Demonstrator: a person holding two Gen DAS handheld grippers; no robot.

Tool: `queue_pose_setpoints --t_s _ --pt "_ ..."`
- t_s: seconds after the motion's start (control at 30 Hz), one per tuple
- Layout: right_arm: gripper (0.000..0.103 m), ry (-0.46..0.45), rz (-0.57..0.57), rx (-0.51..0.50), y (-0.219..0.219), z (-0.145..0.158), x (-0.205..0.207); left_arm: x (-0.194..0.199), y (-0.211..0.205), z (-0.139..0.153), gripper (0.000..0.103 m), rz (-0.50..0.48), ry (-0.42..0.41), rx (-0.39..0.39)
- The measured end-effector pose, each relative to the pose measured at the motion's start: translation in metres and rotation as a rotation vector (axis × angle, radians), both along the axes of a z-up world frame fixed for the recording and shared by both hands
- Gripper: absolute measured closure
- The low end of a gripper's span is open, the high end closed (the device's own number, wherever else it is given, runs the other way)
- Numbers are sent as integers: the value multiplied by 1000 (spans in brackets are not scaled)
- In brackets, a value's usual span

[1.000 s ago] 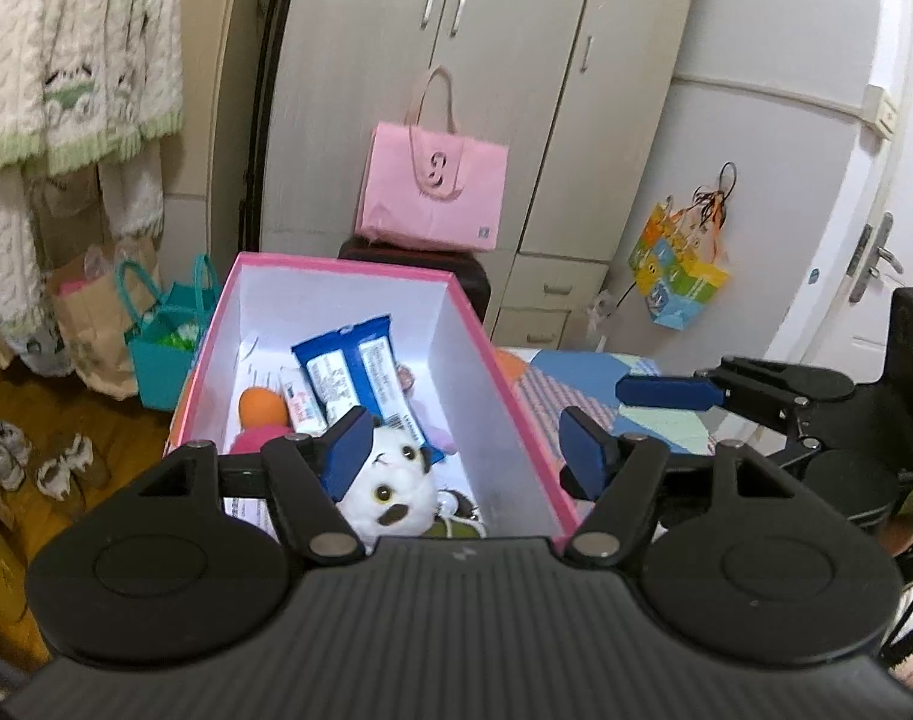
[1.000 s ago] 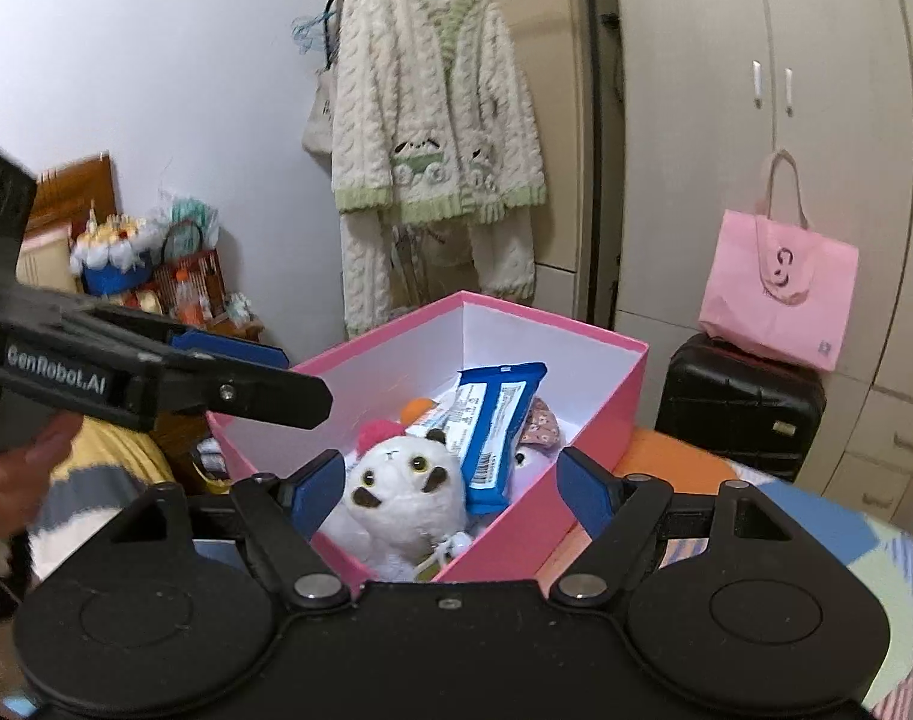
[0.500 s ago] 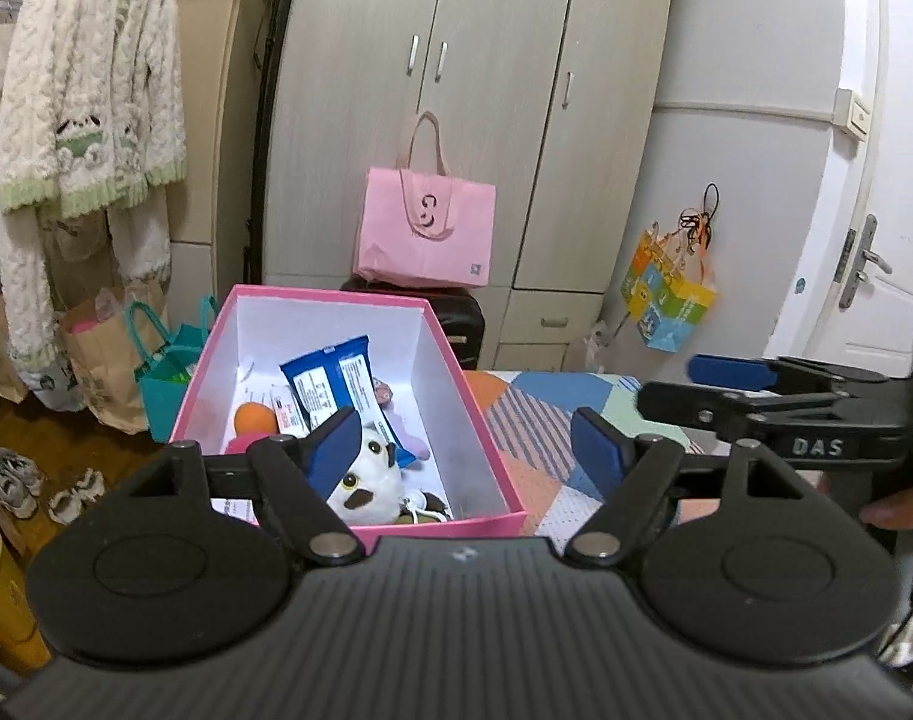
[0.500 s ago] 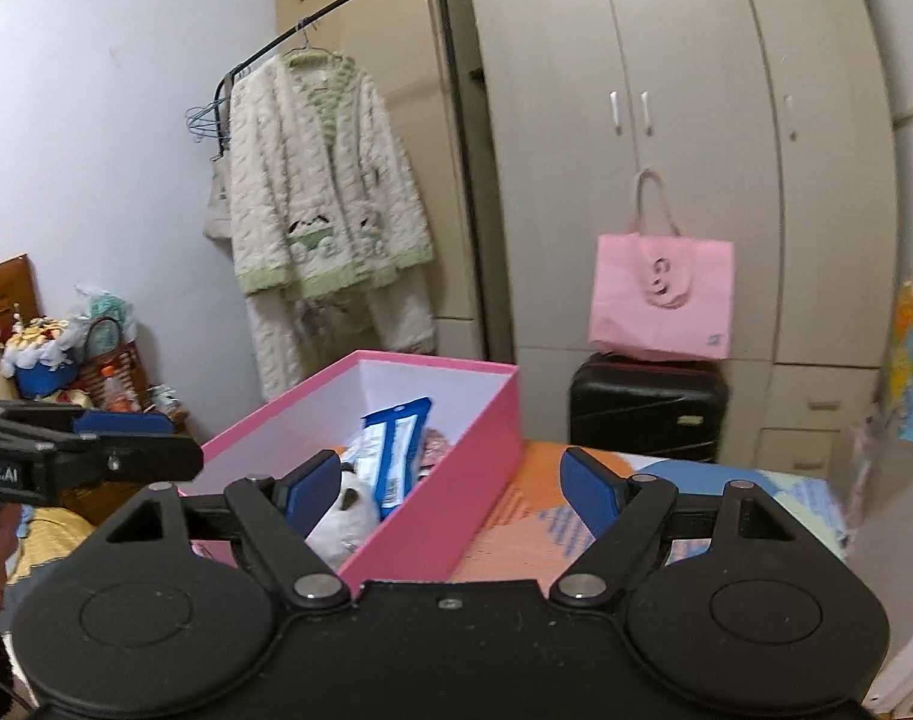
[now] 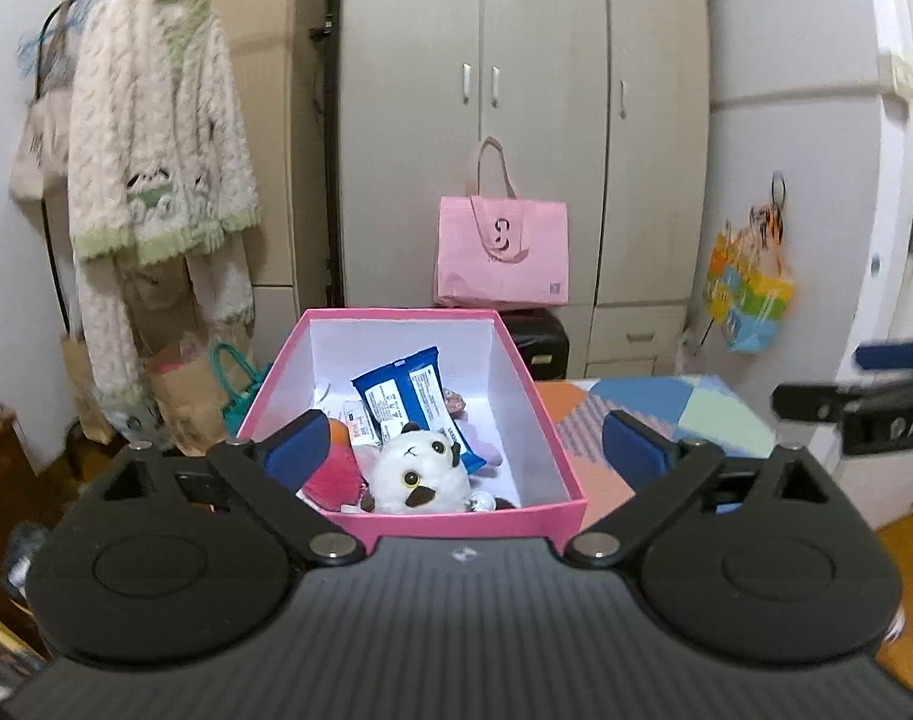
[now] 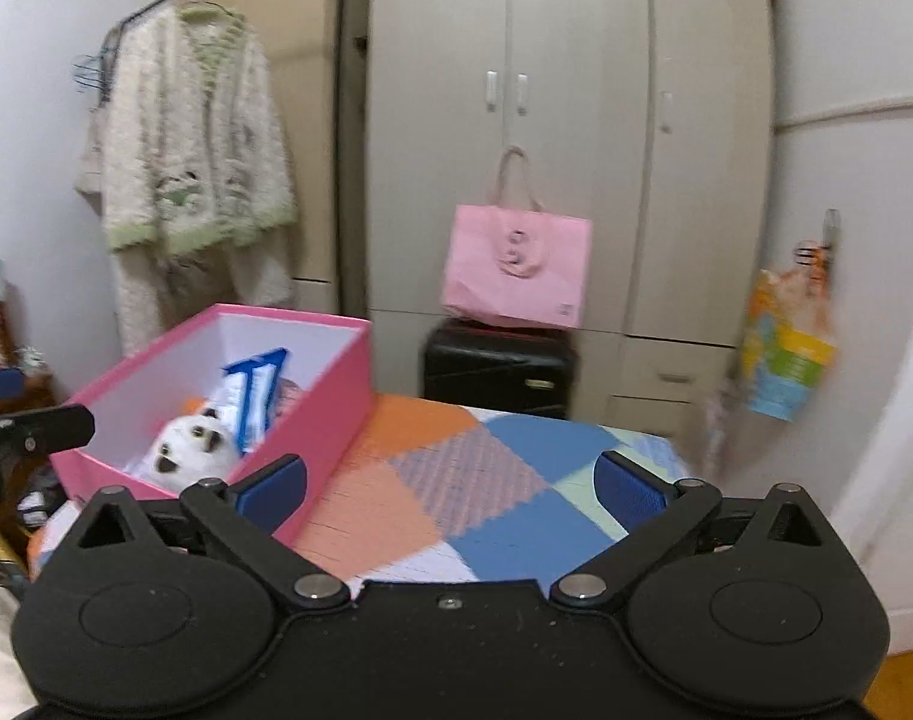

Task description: Organize soft objects

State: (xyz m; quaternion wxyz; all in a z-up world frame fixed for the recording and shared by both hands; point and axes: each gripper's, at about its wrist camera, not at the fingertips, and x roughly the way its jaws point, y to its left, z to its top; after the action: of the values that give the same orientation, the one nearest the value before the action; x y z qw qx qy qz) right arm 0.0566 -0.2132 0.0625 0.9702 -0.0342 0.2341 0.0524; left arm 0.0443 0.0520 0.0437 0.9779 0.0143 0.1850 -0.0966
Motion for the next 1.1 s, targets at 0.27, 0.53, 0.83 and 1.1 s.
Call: queue_pose_setpoints --t_s 0.27,0.53,0.83,1.1 --pt "0 53 9 112 -15 1 -24 -3 -10 -3 0 77 45 12" --pt "0 83 3 47 -4 -11 -36 -20 -19 -8 0 61 62 31" --pt "0 67 -38 45 -8 -16 -40 -28 -40 -12 0 74 42 105" --pt "0 60 -83 47 -12 -19 -43 -23 -41 -10 0 118 42 75"
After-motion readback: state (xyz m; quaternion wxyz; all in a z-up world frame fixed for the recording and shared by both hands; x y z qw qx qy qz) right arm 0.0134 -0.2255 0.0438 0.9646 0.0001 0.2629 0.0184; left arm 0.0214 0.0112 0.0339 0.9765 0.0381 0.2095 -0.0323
